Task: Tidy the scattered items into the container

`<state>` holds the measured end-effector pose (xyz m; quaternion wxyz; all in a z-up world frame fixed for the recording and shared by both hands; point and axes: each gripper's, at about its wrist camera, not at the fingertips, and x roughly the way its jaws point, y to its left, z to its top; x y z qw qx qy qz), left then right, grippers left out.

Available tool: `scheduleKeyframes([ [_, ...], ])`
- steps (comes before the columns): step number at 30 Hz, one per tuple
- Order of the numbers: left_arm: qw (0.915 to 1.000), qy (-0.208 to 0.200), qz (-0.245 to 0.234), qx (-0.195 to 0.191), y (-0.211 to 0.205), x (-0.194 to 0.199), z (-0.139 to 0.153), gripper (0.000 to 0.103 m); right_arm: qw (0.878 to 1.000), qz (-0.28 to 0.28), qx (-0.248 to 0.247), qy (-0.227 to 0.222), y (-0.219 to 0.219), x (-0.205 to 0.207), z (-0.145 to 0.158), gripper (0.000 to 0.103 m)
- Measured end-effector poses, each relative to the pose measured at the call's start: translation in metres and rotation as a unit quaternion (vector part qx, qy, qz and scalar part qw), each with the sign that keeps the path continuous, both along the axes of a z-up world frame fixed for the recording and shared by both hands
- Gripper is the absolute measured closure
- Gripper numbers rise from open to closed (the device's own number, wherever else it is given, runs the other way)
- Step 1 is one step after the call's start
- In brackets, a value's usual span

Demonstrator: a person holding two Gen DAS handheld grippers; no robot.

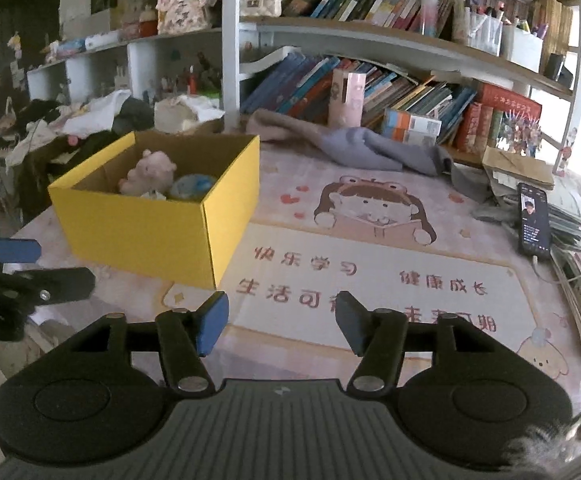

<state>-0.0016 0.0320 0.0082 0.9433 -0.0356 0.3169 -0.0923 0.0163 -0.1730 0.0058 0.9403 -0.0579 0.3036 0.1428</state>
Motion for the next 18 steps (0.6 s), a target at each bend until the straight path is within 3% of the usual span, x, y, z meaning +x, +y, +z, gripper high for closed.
scheduleKeyframes([
  [6,0.9993,0.037,-0.001,0.010,-0.005,-0.001,-0.012,0.015,0.999,0.001,0.001,0.039,-0.001,-0.002,-0.012,0.041],
  [15,0.9980,0.062,0.005,0.011,-0.007,-0.002,-0.019,0.014,0.998,-0.006,-0.001,0.059,-0.006,-0.005,-0.018,0.030],
  [18,0.9976,0.067,0.003,0.016,-0.008,0.000,-0.020,0.005,0.998,-0.016,-0.003,0.066,-0.009,-0.004,-0.020,0.024],
])
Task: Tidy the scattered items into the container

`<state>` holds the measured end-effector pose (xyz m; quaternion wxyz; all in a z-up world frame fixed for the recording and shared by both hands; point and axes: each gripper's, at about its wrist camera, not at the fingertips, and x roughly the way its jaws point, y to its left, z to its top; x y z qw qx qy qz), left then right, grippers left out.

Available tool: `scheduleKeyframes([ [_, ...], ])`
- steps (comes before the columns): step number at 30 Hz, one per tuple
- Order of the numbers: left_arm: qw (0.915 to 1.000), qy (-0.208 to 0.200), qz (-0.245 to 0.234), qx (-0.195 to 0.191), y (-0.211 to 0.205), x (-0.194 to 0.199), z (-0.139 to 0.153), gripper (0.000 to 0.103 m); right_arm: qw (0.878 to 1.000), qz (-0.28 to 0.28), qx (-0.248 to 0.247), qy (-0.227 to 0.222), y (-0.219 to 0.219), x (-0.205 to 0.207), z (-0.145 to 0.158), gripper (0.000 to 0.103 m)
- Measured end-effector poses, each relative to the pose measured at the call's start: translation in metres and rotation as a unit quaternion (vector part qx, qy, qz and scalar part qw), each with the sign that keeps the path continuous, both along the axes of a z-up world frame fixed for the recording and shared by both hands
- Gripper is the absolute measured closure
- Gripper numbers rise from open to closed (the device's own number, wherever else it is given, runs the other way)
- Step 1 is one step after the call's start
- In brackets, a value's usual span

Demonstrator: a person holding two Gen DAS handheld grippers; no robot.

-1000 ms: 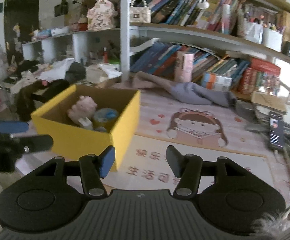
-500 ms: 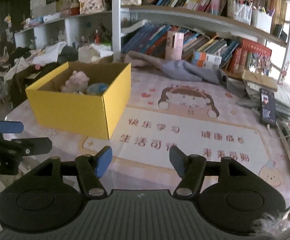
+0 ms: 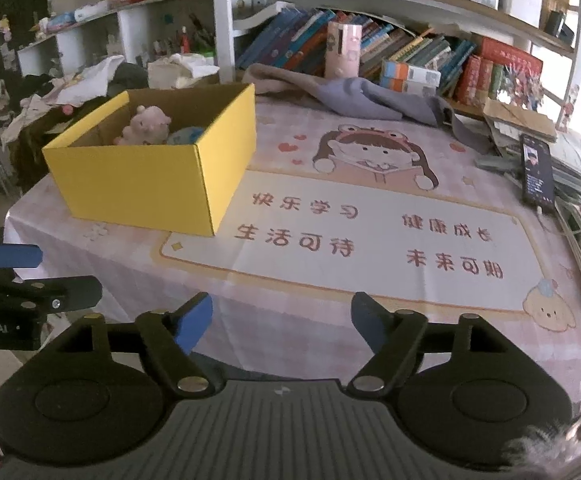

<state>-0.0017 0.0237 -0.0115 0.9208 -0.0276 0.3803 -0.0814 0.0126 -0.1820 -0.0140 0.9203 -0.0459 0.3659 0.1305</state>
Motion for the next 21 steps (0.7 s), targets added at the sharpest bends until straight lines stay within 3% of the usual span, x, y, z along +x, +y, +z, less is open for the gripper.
scheduleKeyframes([
  [2,1.0000,0.003,-0.003,0.002,-0.001,0.002,-0.001,0.000,1.000,-0.008,-0.001,0.003,-0.002,0.000,0.000,0.020],
  [10,0.9996,0.021,-0.008,0.015,-0.007,0.010,-0.004,0.000,0.999,-0.028,-0.006,0.015,-0.008,-0.001,-0.001,0.013],
  [21,0.9993,0.034,-0.013,0.004,-0.010,0.015,-0.006,0.000,0.999,-0.037,-0.009,0.020,-0.014,-0.001,-0.001,0.012],
])
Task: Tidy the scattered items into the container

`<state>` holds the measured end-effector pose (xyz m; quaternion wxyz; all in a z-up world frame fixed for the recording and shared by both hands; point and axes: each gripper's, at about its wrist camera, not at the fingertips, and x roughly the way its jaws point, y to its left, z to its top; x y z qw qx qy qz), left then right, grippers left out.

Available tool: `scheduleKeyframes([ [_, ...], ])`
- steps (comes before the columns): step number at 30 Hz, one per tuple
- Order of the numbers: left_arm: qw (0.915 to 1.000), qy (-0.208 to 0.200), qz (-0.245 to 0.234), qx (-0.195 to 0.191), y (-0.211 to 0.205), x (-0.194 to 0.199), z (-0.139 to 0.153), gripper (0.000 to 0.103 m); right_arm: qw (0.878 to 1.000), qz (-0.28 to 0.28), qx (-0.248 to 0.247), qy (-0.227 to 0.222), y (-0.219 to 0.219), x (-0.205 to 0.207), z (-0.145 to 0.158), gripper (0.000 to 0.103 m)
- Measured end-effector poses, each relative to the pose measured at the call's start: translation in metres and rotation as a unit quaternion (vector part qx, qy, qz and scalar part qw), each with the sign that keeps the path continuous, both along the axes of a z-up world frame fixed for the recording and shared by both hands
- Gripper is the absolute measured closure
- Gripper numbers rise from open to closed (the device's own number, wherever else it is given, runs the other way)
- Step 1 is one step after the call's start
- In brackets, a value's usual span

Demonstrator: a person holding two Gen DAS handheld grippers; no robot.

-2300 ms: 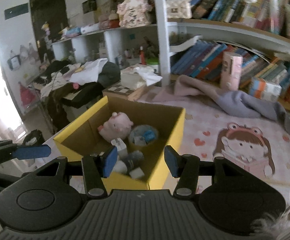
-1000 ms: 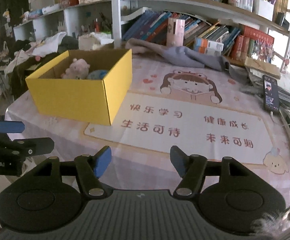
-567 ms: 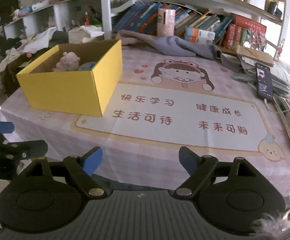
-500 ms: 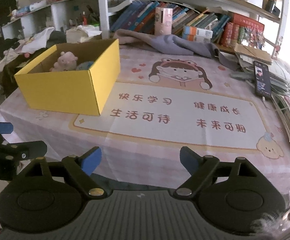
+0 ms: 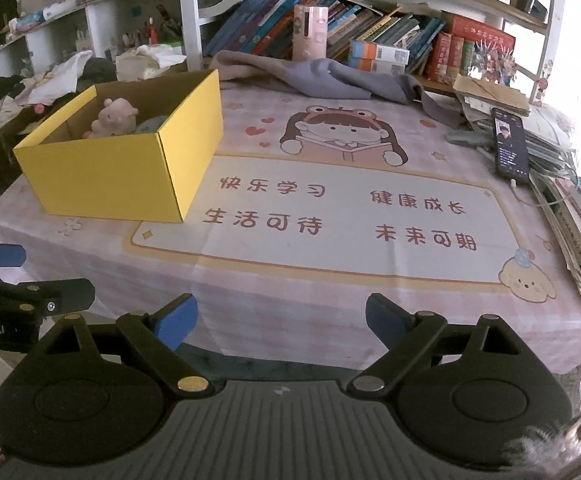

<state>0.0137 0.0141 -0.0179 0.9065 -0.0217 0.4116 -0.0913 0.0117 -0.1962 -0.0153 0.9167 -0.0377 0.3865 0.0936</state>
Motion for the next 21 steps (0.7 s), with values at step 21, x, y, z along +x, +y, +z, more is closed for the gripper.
scheduleKeyframes([
  [21,0.9998,0.011,0.012,-0.007,0.0034,-0.0021,-0.0009,0.000,1.000,0.011,-0.002,-0.003,0.0040,-0.0007,0.0027,0.005],
])
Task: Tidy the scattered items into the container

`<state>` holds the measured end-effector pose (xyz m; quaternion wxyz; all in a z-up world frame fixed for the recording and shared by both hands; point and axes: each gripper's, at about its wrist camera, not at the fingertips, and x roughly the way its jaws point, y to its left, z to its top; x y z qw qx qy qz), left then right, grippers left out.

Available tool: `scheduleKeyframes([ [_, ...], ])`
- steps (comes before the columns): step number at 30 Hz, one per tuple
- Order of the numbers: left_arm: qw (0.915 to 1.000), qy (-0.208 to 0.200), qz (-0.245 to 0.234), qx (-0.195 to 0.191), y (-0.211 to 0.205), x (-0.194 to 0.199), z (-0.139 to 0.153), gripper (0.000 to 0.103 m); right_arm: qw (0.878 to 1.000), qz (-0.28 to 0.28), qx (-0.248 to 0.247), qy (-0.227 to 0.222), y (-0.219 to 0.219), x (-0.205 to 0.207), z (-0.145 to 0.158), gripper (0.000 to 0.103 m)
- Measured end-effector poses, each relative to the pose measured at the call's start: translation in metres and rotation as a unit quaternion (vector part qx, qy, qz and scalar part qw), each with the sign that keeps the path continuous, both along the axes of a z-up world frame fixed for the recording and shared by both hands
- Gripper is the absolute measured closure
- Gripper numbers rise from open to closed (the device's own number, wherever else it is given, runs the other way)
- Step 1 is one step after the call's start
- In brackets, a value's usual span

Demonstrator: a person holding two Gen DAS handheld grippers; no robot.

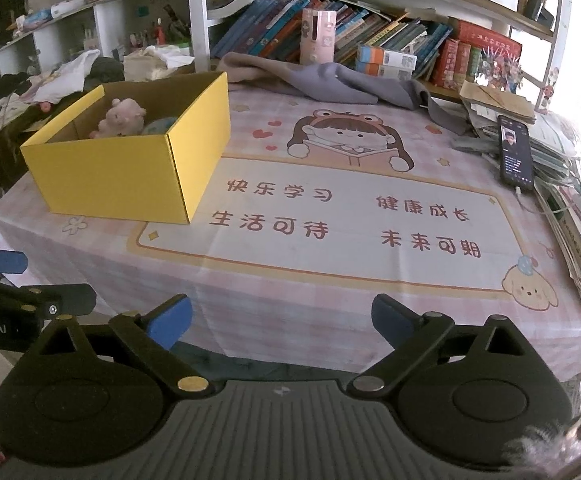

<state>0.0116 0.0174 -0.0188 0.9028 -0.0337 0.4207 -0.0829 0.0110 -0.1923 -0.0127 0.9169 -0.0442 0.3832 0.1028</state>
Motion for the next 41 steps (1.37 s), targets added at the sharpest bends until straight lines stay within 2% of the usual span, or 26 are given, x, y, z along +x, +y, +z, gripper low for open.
scheduleKeyframes([
  [33,1.0000,0.000,0.003,0.002,0.001,0.003,-0.001,0.000,1.000,0.001,0.001,0.009,0.006,0.007,-0.006,0.002],
  [41,0.9998,0.002,0.018,-0.006,0.004,0.012,-0.003,0.000,1.000,-0.003,0.004,0.017,0.001,0.017,-0.009,0.002],
])
